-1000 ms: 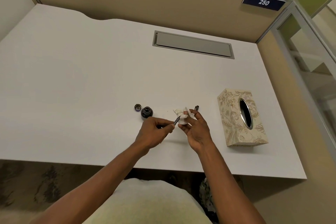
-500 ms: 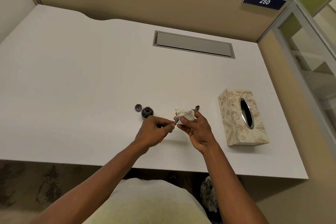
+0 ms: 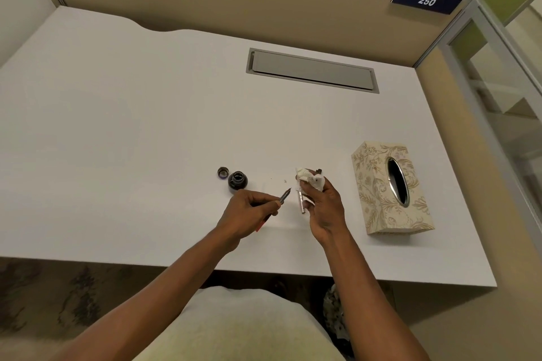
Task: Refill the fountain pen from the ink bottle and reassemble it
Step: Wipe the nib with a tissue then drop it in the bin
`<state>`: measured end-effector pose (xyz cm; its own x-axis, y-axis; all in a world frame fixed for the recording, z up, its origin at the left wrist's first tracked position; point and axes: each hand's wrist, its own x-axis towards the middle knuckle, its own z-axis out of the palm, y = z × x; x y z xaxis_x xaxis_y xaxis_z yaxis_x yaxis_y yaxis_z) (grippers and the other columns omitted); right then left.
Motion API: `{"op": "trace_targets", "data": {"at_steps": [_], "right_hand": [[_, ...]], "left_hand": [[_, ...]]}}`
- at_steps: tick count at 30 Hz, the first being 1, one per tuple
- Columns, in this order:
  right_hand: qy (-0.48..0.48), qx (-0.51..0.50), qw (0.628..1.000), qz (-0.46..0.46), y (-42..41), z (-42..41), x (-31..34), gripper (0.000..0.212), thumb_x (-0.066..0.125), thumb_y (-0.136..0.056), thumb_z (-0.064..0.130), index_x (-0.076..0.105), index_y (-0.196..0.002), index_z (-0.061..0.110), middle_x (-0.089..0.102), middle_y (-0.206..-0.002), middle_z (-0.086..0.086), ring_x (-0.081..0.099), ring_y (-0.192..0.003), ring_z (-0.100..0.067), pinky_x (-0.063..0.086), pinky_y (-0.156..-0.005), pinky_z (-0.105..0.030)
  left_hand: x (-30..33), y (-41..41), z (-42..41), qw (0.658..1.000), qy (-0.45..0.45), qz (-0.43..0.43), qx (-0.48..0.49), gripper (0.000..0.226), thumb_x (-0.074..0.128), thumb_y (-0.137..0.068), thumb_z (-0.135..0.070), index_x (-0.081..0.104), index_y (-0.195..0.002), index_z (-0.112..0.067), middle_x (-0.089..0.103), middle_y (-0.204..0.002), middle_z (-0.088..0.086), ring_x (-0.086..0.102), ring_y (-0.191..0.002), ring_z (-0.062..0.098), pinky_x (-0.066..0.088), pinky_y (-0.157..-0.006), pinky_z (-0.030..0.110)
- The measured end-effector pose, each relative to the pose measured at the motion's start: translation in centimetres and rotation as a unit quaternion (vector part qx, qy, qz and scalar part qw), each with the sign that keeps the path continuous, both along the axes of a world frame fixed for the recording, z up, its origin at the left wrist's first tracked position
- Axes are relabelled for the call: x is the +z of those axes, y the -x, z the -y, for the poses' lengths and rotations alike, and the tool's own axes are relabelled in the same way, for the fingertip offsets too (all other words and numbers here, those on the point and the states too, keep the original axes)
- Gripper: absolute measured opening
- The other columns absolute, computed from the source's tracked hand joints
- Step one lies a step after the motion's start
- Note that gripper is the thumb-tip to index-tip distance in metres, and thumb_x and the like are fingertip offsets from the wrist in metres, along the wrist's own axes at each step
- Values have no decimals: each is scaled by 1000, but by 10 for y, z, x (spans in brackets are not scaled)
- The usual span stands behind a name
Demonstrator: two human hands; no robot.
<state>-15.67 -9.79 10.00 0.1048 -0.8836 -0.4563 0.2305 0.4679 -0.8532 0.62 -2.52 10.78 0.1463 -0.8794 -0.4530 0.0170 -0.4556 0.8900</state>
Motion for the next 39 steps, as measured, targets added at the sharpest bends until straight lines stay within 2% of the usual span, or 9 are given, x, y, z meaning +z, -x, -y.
{"op": "trace_targets", "data": {"at_steps": [4,9,17,20,24,26,28,34,39], "right_hand": [[-25,-4,1000,10,6,0,0,23,66,-90,-4,73,-104,13,71,-102,-7,61,-78,-16,41,-62,-27],[-69,-25,996,48,5,-1,-1,29,59,-90,-15,67,-105,9,73,-93,-9,72,-86,-24,61,-82,-31],[-64,31,993,90,-8,-11,6,18,58,-95,-7,64,-103,8,76,-99,-18,75,-96,-39,64,-82,-42],[-67,41,989,127,-6,-12,8,19,51,-94,-8,66,-98,4,73,-100,-21,72,-102,-43,62,-88,-46],[-109,31,976,188,1,-10,9,21,59,-90,17,66,-99,-1,70,-111,-27,67,-111,-48,53,-101,-57],[-111,38,980,163,3,-8,9,23,66,-92,25,66,-92,2,71,-108,-26,69,-108,-46,53,-101,-57],[-84,76,987,112,3,-7,8,12,71,-88,16,64,-87,6,70,-105,-26,72,-101,-40,57,-98,-51],[-39,109,992,50,6,-6,1,30,68,-89,-6,58,-114,8,72,-106,-28,72,-94,-38,60,-94,-46],[-23,79,997,13,1,-11,-3,14,68,-92,0,65,-103,6,75,-97,-22,76,-83,-32,64,-78,-37]], "left_hand": [[-1,-1,-3,1000,2,-15,7,11,72,-90,-21,82,-94,-21,79,-82,0,73,-84,7,46,-77,23],[1,-1,-3,999,9,-39,-1,15,69,-92,-21,82,-100,-18,80,-88,2,73,-88,8,46,-81,26],[3,1,-3,999,7,-33,-6,15,68,-93,-18,83,-95,-18,79,-83,3,71,-82,5,47,-80,25],[2,1,-4,1000,6,-27,9,15,69,-91,-20,83,-89,-22,78,-81,6,67,-79,16,48,-77,30],[1,0,-4,1000,6,-1,21,15,69,-91,-21,83,-86,-21,76,-76,6,52,-61,9,41,-64,26],[2,1,-5,1000,6,19,17,16,68,-91,-21,83,-85,-18,74,-71,-4,50,-53,-3,38,-63,21],[3,2,-6,999,3,35,11,17,67,-92,-20,82,-85,-16,73,-69,-11,53,-53,-7,37,-62,19],[0,3,-7,999,1,43,8,17,67,-92,-22,83,-86,-19,76,-74,-9,59,-62,-10,40,-68,22],[-3,0,-5,1000,-1,0,-8,18,67,-91,-24,82,-82,-21,76,-76,2,58,-68,0,44,-77,27]]}}
